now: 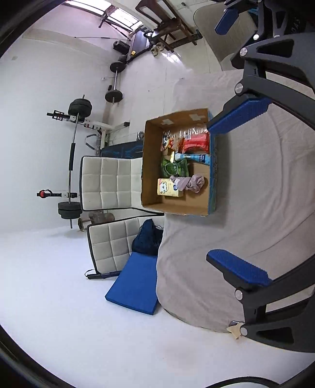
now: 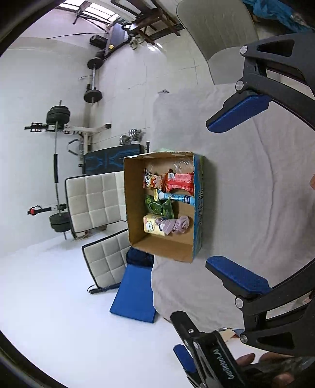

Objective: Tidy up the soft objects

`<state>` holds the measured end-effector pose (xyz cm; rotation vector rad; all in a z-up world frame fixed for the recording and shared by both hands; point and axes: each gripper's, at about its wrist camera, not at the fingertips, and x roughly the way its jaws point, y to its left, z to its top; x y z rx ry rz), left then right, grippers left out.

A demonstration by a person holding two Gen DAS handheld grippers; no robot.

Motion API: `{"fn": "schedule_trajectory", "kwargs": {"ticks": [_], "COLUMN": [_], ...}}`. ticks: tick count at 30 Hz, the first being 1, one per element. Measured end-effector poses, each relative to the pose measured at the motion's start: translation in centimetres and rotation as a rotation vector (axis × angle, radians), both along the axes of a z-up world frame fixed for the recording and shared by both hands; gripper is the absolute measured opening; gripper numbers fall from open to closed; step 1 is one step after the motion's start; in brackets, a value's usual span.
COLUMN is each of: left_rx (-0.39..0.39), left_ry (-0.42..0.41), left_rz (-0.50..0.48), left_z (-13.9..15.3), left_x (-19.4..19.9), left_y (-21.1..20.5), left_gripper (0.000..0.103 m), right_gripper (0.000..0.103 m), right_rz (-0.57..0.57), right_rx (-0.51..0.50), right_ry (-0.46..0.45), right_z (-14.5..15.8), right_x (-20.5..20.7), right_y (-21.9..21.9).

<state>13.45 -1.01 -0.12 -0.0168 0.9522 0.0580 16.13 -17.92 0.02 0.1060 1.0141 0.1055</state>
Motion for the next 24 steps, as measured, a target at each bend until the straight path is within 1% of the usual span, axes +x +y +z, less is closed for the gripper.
{"fn": "schedule_trajectory", "kwargs": {"ticks": [4, 9, 15, 18, 24], "left_rx": [0.011, 0.018, 0.02, 0.027, 0.028], "left_ry": [-0.029, -0.042, -0.046, -0.053, -0.061], "left_rz": [0.0, -0.007, 0.001, 0.012, 0.03], "left_z": [1.2, 1.4, 1.2, 1.3, 1.3], "left_x": [-1.3, -2.0, -2.0, -1.9, -2.1], "left_y": [-0.4, -1.1, -1.5, -1.4, -0.8], "left_gripper": [0.097, 0.097, 0.097, 0.097, 0.097], "right_gripper": [0.103, 0.103, 0.103, 0.103, 0.103], "right_rz": [0.023, 0.021, 0.002, -0.006, -0.007], "right_rx": [-0.004, -0.032, -0.06, -0.057, -0.061], "right_ry": [-0.001, -0.04, -0.094, -0.116, -0.124], "right_z": [1.8, 3.8, 5.3, 5.7, 6.0], "right_x": [-2.3, -3.7, -3.4, -3.2, -2.6], "right_y": [0.1, 0.0, -0.3, -0.3, -0.3]}}
